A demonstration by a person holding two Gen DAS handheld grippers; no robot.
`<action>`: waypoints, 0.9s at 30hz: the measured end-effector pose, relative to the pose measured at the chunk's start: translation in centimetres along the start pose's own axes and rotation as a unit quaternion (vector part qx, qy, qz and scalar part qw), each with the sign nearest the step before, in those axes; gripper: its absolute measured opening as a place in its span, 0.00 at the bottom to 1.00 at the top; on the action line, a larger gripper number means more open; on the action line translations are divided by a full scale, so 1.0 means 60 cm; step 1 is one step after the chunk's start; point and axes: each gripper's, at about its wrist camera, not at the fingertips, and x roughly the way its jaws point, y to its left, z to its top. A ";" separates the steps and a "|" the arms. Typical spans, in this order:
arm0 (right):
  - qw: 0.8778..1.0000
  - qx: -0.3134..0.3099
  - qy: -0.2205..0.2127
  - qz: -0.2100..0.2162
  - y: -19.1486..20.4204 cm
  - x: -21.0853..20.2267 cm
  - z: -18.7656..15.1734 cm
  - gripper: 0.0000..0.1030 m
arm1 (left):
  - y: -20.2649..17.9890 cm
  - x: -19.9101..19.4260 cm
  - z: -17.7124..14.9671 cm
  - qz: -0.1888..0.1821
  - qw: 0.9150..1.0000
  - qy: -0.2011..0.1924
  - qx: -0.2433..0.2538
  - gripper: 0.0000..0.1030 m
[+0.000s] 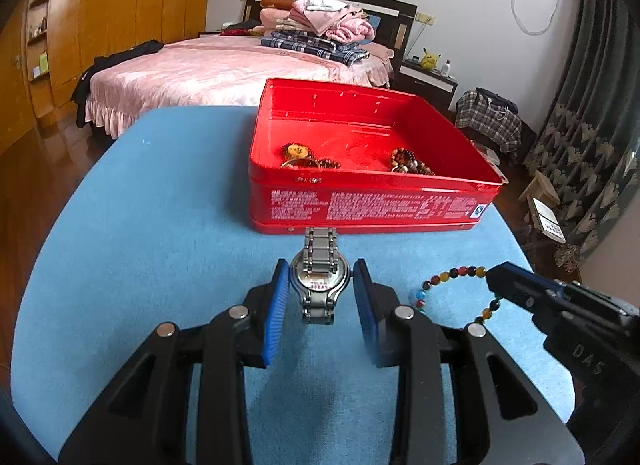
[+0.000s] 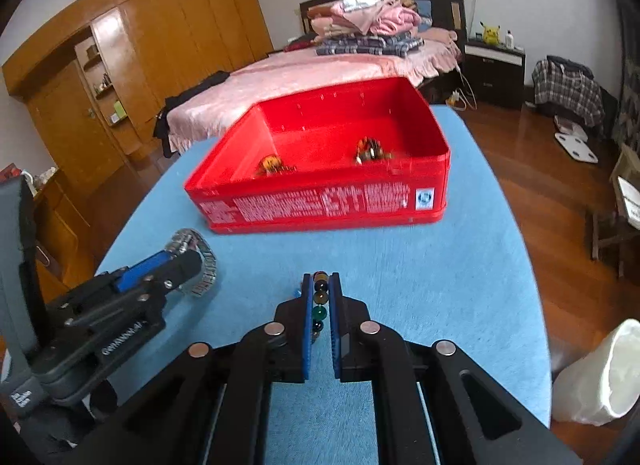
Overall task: Organize jewelry
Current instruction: 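Close the right gripper on the multicolored bead bracelet while the left holds the watch, then carry watch and bracelet into the red tin while both grippers open to release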
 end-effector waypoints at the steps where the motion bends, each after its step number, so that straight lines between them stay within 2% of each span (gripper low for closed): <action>1: 1.000 -0.002 -0.003 0.000 0.001 -0.004 0.003 0.07 | -0.001 -0.003 0.001 0.000 1.000 -0.002 0.001 0.30; 15: 0.999 -0.010 -0.032 -0.007 0.004 -0.039 0.035 0.07 | -0.018 -0.038 0.031 -0.002 1.000 -0.027 0.013 0.30; 27: 0.998 -0.012 -0.059 -0.004 -0.008 -0.043 0.087 0.07 | -0.040 -0.037 0.082 -0.011 0.998 -0.052 0.027 0.30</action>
